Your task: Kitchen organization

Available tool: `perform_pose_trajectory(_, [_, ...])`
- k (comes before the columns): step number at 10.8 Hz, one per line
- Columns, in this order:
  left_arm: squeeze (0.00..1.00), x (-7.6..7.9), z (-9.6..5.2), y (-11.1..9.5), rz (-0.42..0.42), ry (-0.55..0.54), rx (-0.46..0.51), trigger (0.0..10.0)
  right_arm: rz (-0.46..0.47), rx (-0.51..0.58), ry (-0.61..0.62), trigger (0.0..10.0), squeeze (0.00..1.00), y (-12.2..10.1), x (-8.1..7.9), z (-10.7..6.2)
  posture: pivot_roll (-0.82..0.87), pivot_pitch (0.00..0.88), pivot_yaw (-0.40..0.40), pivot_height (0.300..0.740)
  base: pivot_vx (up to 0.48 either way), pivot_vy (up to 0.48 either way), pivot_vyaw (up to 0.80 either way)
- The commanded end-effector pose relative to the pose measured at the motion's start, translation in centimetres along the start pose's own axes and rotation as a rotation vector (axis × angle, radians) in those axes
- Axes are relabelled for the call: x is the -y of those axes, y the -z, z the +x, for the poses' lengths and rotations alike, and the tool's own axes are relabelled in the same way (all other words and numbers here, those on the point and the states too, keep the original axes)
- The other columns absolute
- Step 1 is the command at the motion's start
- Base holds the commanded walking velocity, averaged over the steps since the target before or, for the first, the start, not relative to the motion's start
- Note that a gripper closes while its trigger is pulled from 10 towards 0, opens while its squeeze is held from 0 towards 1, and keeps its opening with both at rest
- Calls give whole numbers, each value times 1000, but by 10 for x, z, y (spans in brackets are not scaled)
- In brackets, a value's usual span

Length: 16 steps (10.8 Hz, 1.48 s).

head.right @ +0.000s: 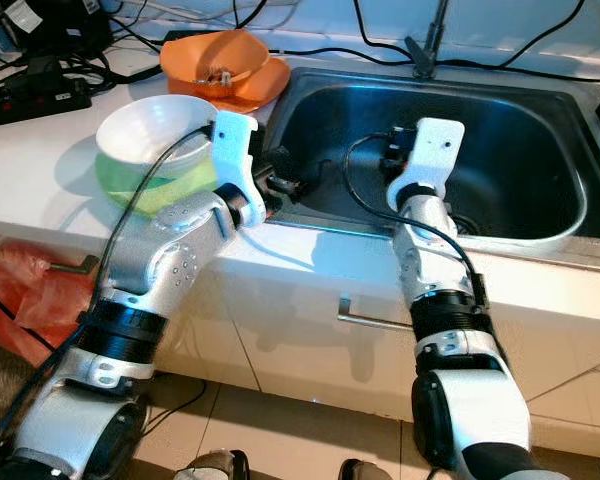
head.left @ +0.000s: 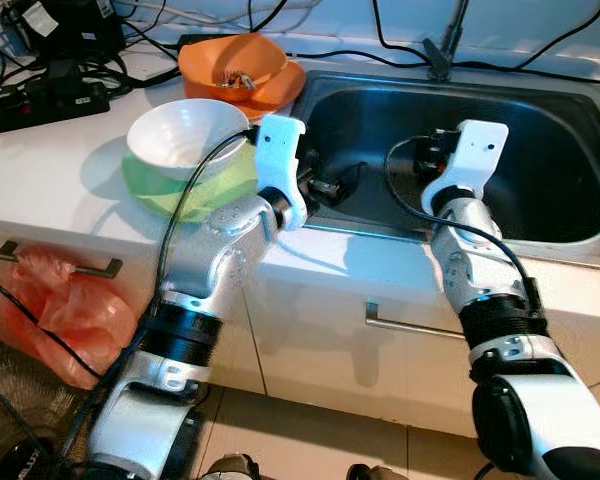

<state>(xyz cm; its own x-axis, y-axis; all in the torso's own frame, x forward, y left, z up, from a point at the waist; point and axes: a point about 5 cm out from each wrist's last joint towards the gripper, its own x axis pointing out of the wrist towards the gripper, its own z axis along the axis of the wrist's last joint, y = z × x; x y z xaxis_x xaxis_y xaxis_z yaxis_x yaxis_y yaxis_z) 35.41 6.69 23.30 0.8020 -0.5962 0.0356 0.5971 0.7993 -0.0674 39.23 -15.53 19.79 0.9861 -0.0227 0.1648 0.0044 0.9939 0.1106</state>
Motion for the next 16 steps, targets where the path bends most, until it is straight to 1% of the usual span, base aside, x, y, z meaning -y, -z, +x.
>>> perform_pose_trajectory(1, [1000,2,-2,-9,43,2,22,10000,17,39,-9,10000,1000,-8,-1,1,114,102,49,740,0,0,0])
perform_pose_trajectory(2, [1000,-11,-11,-24,105,-62,72,10000,52,65,-65,10000,1000,-14,-9,0,119,100,46,740,0,0,0])
perform_pose_trajectory(3, [1000,-15,-14,-27,111,-83,83,10000,74,66,-94,10000,1000,-15,-14,0,119,100,46,740,0,0,0])
perform_pose_trajectory(5, [1000,-26,-21,-25,148,-137,64,10000,113,73,-269,10000,1000,-18,-34,-8,123,93,47,740,0,0,0])
perform_pose_trajectory(6, [1000,-41,-29,-24,188,-224,49,10000,124,87,-423,10000,1000,-21,-48,-22,124,89,49,740,0,0,0])
perform_pose_trajectory(7, [1000,-49,-34,-30,173,-272,59,10000,125,93,-467,10000,1000,-21,-48,-28,124,89,45,740,0,0,0])
perform_pose_trajectory(8, [1000,-60,-40,-39,197,-342,77,10000,132,99,-514,10000,1000,-22,-48,-35,128,89,43,740,0,0,0])
perform_pose_trajectory(9, [1000,-77,-49,-48,251,-439,85,10000,136,91,-583,10000,1000,-23,-49,-43,131,90,43,740,0,0,0])
perform_pose_trajectory(10, [1000,-83,-54,-48,264,-467,67,10000,132,87,-634,10000,1000,-24,-51,-49,133,93,43,740,0,0,0])
perform_pose_trajectory(11, [1000,-88,-58,-48,285,-483,50,10000,131,73,-703,10000,922,-27,-55,-58,133,93,43,740,0,0,0])
perform_pose_trajectory(12, [1000,-91,-60,-47,300,-488,36,10000,128,69,-748,10000,71,-29,-58,-63,134,95,42,740,0,0,0])
perform_pose_trajectory(13, [1000,-96,-64,-47,325,-514,22,10000,128,62,-792,10000,0,-32,-60,-68,134,95,42,740,0,0,0])
perform_pose_trajectory(14, [827,-102,-68,-46,312,-562,20,10000,126,52,-795,10000,0,-32,-60,-69,135,97,42,740,0,0,0])
perform_pose_trajectory(15, [357,-114,-77,-42,283,-664,5,10000,122,41,-794,10000,0,-31,-59,-70,136,98,42,740,0,0,0])
perform_pose_trajectory(16, [357,-123,-83,-38,279,-735,-10,10000,123,37,-796,10000,0,-31,-60,-71,136,98,42,740,0,0,0])
